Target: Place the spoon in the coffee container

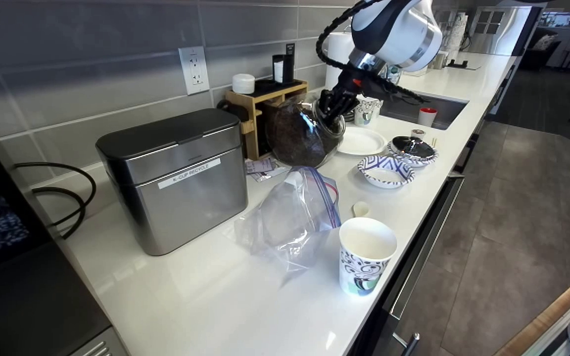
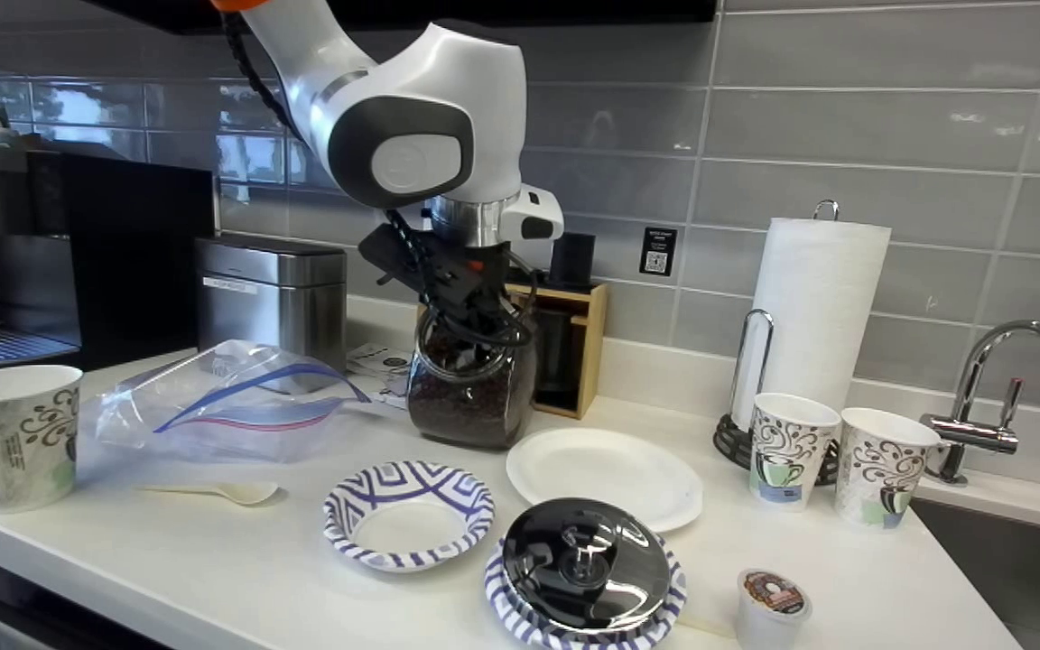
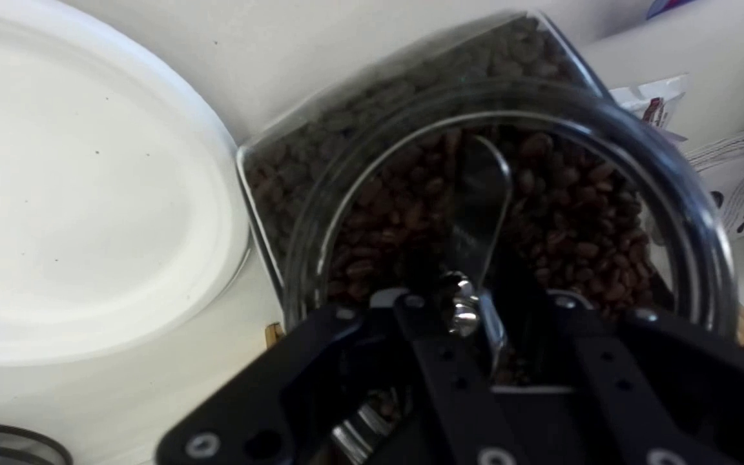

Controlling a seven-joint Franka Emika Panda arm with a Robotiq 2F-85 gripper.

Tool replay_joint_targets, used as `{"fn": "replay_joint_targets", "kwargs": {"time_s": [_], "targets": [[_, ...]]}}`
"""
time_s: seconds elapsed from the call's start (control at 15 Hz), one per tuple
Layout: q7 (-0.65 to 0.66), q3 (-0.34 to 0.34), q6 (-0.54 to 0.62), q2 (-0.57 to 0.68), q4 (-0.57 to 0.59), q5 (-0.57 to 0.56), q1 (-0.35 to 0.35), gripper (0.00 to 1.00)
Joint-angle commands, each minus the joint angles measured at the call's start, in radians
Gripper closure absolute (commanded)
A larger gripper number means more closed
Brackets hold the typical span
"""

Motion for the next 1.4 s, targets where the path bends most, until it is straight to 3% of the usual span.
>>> {"fn": "replay_joint_targets", "kwargs": {"time_s": [0.0,0.07,0.13,0.27,0.47,0.8,1.0,1.33], "targets": [[0.010,0.021,0.013,0.011,0.014,0.016,-0.016,0.59],[0.010,0.022,0.011,0.009,0.014,0.016,-0.017,0.83],[0.011,0.023,0.010,0.008,0.014,0.016,-0.018,0.84],[0.001,0.026,0.008,-0.002,0.012,0.025,-0.024,0.99],[-0.009,0.033,-0.025,-0.010,0.018,0.022,-0.028,1.00],[0.006,-0.004,-0.203,-0.049,0.012,-0.084,-0.017,1.00],[0.025,-0.035,-0.222,-0.082,-0.001,-0.173,-0.006,1.00],[-0.068,-0.049,-0.319,-0.154,-0.023,-0.270,-0.009,1.00]]}}
